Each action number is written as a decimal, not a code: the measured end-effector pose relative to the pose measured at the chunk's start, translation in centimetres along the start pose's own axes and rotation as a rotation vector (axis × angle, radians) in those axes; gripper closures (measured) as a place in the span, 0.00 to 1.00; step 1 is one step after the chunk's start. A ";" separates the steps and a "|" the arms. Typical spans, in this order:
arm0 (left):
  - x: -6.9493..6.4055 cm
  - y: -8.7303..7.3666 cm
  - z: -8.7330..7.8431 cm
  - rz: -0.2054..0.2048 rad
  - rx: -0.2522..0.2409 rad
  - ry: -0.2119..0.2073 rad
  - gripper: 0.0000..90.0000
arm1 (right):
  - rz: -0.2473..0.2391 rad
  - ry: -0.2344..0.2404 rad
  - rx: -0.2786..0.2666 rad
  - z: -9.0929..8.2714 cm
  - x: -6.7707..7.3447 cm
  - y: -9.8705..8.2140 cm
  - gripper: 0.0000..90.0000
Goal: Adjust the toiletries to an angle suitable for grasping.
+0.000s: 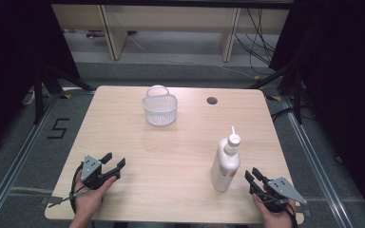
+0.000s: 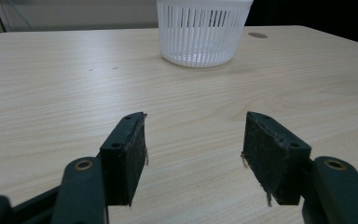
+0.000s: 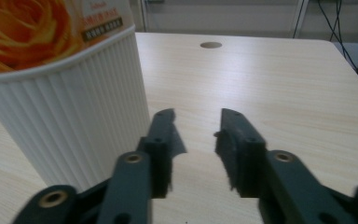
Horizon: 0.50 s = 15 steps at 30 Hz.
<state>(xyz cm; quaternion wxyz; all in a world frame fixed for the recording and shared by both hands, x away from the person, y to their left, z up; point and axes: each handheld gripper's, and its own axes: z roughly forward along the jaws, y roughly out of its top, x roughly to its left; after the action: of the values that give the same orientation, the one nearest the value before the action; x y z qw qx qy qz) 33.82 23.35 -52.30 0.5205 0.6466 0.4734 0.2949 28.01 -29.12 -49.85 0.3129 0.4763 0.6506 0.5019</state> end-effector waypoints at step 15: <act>-0.1 -0.1 -0.2 0.004 -0.009 0.007 0.45 | -0.063 0.072 -0.033 -1.4 1.6 1.8 1.00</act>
<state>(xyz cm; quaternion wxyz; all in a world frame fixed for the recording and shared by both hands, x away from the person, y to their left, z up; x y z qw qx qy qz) 33.58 23.34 -52.31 0.5212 0.6440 0.4727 0.3002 26.76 -28.01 -47.60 0.3128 0.4321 0.6676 0.5194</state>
